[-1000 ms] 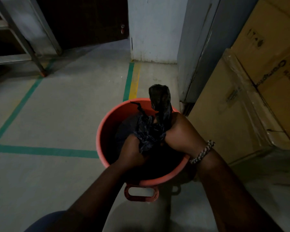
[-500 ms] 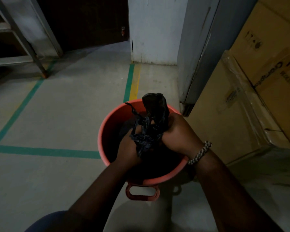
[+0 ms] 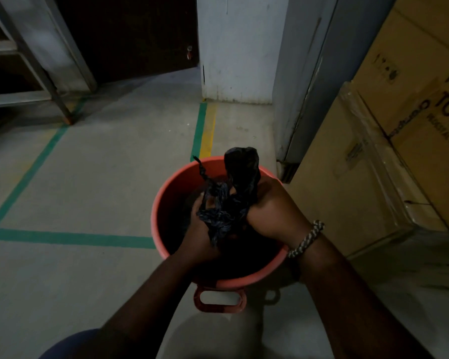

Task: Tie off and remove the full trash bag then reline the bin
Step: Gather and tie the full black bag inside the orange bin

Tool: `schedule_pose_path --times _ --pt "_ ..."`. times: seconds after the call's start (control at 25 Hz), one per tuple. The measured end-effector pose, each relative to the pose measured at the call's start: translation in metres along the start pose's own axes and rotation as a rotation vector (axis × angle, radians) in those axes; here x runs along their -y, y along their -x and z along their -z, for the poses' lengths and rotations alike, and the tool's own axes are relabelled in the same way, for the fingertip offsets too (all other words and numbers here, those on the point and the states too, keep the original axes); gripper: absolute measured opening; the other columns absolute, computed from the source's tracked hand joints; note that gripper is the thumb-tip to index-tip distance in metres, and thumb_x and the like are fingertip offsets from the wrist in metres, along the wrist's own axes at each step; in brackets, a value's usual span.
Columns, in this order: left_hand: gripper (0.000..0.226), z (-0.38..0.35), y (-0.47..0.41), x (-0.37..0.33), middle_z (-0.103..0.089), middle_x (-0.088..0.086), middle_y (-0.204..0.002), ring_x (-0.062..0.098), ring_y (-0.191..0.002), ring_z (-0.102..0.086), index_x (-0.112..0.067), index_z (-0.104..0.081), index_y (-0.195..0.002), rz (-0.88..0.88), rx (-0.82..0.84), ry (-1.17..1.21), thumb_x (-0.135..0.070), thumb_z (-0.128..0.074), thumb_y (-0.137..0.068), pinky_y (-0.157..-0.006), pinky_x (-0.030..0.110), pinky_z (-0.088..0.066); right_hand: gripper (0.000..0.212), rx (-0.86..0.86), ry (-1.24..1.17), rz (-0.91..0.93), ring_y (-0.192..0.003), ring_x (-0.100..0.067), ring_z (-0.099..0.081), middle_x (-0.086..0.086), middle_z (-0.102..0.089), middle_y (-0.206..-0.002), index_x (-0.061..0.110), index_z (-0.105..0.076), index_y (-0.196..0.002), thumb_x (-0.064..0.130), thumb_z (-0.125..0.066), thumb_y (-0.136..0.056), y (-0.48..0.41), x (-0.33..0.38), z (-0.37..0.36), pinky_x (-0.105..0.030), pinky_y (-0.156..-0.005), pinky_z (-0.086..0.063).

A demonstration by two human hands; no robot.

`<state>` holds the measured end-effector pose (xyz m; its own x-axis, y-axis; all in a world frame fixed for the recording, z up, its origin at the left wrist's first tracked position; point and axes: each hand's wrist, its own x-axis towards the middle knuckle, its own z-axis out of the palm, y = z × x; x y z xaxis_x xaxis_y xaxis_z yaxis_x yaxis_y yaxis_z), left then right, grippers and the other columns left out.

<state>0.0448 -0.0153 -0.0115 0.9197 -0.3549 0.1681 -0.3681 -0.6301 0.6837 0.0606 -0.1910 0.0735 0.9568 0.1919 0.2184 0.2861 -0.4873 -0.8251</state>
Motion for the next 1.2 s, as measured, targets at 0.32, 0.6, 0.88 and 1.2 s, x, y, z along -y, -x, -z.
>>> schedule_pose_path --times 0.32,0.6,0.88,1.2 --pt "0.091 -0.016 0.0 0.002 -0.039 0.004 -0.132 0.012 -0.128 -0.033 0.001 -0.042 -0.14 0.184 0.165 0.251 -0.056 -0.055 -0.07 -0.091 -0.012 -0.012 0.013 -0.037 -0.015 -0.079 -0.068 -0.023 -0.065 -0.012 -0.07 -0.071 -0.002 -0.068 -0.075 -0.004 -0.062 -0.086 -0.003 -0.011 -0.007 -0.045 -0.062 -0.049" --pt "0.036 -0.024 -0.011 -0.001 -0.061 0.016 -0.122 0.003 -0.128 -0.044 0.012 -0.06 -0.124 0.154 -0.035 0.129 0.0 -0.057 -0.09 -0.095 -0.01 -0.012 0.008 -0.007 -0.28 -0.37 -0.057 -0.018 -0.066 -0.009 -0.076 -0.078 0.01 -0.076 -0.082 0.003 -0.077 -0.081 -0.004 -0.021 -0.005 -0.039 -0.053 -0.051" --pt "0.018 -0.027 -0.026 0.008 -0.055 0.006 -0.054 0.028 -0.054 -0.059 -0.022 -0.041 -0.058 0.334 -0.187 0.188 -0.025 -0.051 -0.073 -0.053 0.034 -0.036 0.026 -0.008 -0.271 -0.474 -0.074 -0.019 -0.072 0.002 -0.076 -0.087 0.025 -0.065 -0.102 0.037 -0.079 -0.083 -0.004 -0.034 0.024 -0.033 -0.054 -0.056" --pt "0.042 -0.053 -0.013 0.004 -0.065 0.031 -0.118 0.034 -0.111 -0.058 0.001 -0.061 -0.118 0.282 -0.042 0.072 -0.023 -0.068 -0.083 -0.1 0.036 -0.047 0.039 0.037 0.163 -0.256 -0.105 -0.018 -0.068 0.006 -0.072 -0.113 0.03 -0.064 -0.114 0.037 -0.073 -0.077 0.001 -0.029 -0.019 -0.032 -0.086 -0.056"
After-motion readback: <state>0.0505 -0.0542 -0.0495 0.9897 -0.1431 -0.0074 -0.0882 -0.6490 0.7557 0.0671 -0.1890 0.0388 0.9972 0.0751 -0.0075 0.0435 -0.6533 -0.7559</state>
